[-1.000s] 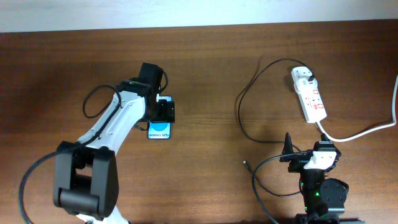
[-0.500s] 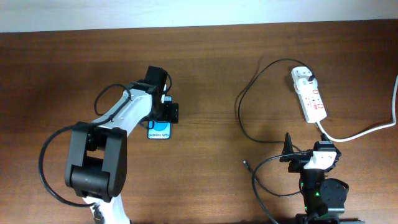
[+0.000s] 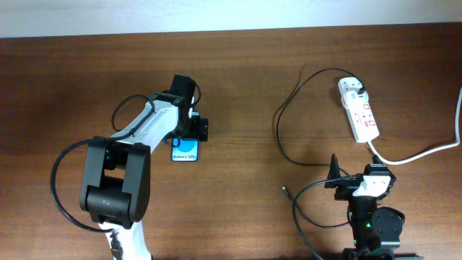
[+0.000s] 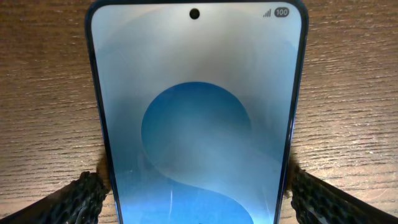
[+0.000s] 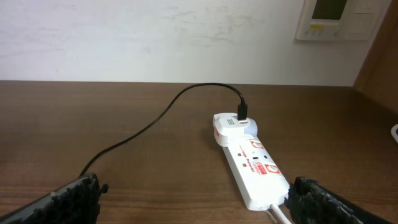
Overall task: Plug charger to phone and switch on socket
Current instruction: 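Reach the left gripper down over the phone and grasp its top edge, then lift the phone with the left gripper and tilt it upright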
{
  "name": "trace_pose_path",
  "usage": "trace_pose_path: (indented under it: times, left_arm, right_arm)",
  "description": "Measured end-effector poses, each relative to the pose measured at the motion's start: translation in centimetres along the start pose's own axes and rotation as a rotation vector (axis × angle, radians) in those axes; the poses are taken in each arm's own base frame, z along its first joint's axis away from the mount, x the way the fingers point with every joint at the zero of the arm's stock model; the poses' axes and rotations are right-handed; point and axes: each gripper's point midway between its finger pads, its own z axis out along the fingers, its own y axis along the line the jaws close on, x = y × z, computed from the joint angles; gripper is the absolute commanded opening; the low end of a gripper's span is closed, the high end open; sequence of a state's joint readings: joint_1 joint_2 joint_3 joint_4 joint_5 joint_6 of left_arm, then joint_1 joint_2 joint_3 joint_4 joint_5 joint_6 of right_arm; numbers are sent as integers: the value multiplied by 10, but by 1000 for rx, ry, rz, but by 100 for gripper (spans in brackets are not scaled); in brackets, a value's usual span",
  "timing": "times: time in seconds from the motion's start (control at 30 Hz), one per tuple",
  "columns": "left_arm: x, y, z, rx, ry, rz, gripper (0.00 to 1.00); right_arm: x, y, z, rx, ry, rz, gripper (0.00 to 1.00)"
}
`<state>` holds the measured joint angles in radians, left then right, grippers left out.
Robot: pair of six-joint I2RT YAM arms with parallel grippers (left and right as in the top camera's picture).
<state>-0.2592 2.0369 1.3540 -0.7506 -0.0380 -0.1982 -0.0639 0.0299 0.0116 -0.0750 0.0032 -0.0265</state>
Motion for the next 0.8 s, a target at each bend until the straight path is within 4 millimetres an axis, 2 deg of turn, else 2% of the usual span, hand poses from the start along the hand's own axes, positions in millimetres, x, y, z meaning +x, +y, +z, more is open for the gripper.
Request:
trace_pose_path:
  times: [0.17, 0.2, 0.4, 0.5, 0.57, 0.6, 0.7, 0.8]
  left_arm:
    - [3, 0, 0, 1, 13, 7, 76]
    - [3, 0, 0, 0, 13, 8, 68]
    - [4, 0, -1, 0, 18, 8, 54]
    - [11, 1, -3, -8, 83, 10, 47]
    - [16, 2, -8, -21, 150, 13, 47]
    - [15, 2, -14, -26, 172, 14, 45]
    - [-8, -2, -44, -17, 146, 13, 42]
    - [-12, -2, -73, -21, 164, 14, 38]
  right_arm:
    - [0, 0, 0, 0, 0, 0, 98]
    - [0, 0, 0, 0, 0, 0, 98]
    - [0, 0, 0, 0, 0, -1, 98]
    - [0, 0, 0, 0, 0, 0, 98]
    - [0, 0, 0, 0, 0, 0, 98]
    - [0, 0, 0, 0, -1, 0, 98]
    - [0, 0, 0, 0, 0, -1, 98]
    - [0, 0, 0, 0, 0, 0, 98]
